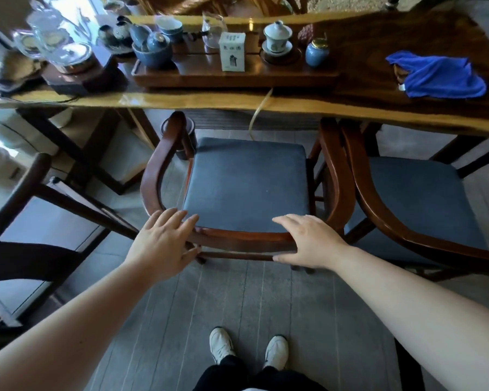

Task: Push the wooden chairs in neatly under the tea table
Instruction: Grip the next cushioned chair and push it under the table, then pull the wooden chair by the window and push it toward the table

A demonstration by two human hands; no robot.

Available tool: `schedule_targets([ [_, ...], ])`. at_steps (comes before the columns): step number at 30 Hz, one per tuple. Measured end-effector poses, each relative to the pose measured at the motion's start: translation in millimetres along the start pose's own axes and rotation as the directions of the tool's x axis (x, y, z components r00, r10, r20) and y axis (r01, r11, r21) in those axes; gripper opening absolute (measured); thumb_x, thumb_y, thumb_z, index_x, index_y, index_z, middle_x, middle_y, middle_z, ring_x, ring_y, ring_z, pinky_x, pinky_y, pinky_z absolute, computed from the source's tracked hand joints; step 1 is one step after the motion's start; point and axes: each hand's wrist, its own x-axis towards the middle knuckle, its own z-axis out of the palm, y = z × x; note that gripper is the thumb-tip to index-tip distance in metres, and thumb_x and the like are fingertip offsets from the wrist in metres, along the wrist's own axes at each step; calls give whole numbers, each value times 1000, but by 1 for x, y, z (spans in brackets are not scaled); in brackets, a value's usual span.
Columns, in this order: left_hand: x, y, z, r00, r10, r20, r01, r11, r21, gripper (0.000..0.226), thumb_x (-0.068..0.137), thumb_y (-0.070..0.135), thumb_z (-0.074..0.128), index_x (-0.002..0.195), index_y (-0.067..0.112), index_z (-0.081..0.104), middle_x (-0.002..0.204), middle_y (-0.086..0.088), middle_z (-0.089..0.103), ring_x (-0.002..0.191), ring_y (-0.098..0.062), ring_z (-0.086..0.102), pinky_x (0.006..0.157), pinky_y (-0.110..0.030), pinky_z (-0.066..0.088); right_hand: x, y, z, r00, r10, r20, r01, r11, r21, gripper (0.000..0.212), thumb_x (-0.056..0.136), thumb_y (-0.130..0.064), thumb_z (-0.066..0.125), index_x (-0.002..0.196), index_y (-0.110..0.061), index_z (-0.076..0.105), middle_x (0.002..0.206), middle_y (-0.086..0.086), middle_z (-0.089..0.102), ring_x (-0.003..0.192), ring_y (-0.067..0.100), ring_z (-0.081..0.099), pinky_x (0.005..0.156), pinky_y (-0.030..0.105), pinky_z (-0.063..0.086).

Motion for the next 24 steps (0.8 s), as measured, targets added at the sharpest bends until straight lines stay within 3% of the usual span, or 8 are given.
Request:
schedule_targets([
  [4,-37,-7,-18,996,-91,-23,93,993,72,74,80,53,62,139,13,41,136,-17,52,129,-38,40,107,-54,30,6,-14,-2,992,-125,-11,124,988,-87,89,78,-72,57,146,-23,28,150,5,40,135,24,37,114,46,23],
  [9,-78,-19,-37,969,-247,-15,248,964,101,76,85,64,31,143,16,34,142,-18,45,134,-40,33,109,-57,29,32,-48,-18,964,-265,-26,256,949,-187,91,79,-72,53,150,-28,16,156,10,29,140,25,29,116,46,16],
  [18,-114,-84,-61,879,-459,-130,469,881,57,73,82,58,56,138,13,43,138,-17,50,131,-39,37,108,-55,30,109,-152,-56,896,-439,-71,413,880,-235,90,80,-69,55,150,-29,14,156,10,28,140,25,29,117,46,17],
  [24,-150,-150,-71,813,-557,-169,571,820,43,72,84,64,39,137,16,46,139,-13,50,132,-37,38,108,-53,31,158,-221,-69,856,-514,-51,484,833,-269,91,81,-69,54,151,-30,10,158,8,25,142,24,23,119,44,12],
])
